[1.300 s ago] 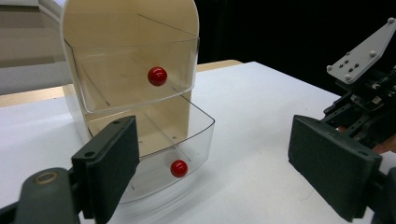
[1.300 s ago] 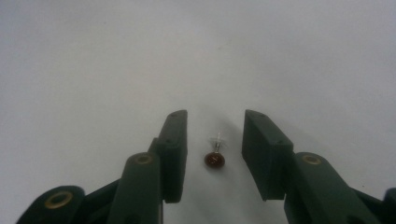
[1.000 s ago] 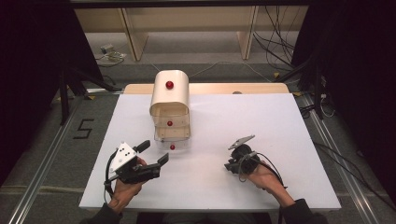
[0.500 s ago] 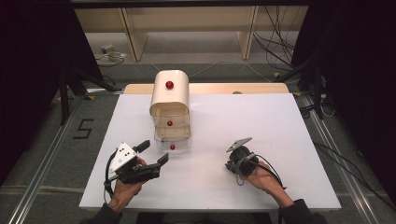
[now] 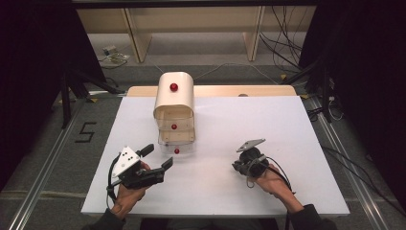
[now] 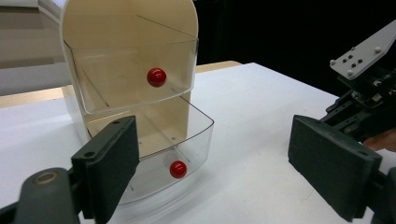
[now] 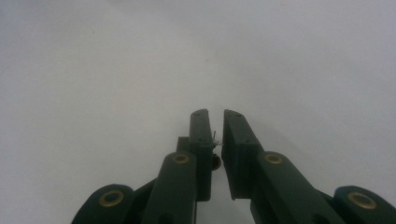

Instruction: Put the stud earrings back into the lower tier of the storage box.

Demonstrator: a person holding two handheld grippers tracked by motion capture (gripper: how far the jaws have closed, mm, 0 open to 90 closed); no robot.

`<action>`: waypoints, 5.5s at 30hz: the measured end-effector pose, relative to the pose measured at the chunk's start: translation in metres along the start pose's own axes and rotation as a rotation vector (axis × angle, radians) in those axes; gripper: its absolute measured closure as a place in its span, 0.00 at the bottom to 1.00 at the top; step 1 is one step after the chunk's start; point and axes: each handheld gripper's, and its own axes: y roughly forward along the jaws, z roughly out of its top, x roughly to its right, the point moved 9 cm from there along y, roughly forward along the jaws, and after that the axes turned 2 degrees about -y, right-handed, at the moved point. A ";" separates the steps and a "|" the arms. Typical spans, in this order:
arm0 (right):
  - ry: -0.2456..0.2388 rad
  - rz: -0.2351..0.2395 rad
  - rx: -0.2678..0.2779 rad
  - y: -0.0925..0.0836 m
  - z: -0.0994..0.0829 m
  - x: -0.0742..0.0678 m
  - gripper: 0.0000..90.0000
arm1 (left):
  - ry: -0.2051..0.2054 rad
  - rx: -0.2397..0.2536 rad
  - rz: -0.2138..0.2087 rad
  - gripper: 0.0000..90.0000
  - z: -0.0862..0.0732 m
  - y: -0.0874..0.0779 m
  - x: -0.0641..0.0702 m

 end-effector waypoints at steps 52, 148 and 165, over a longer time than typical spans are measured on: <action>0.088 0.073 0.334 -0.039 0.046 0.002 0.92 | -0.023 0.004 0.011 0.17 0.000 -0.003 -0.004; -0.009 0.169 0.354 0.039 0.169 -0.072 0.92 | -0.032 0.016 0.016 0.17 0.001 -0.008 -0.007; -0.041 0.143 0.329 0.052 0.170 -0.078 0.91 | -0.029 0.014 0.015 0.17 0.001 -0.008 -0.006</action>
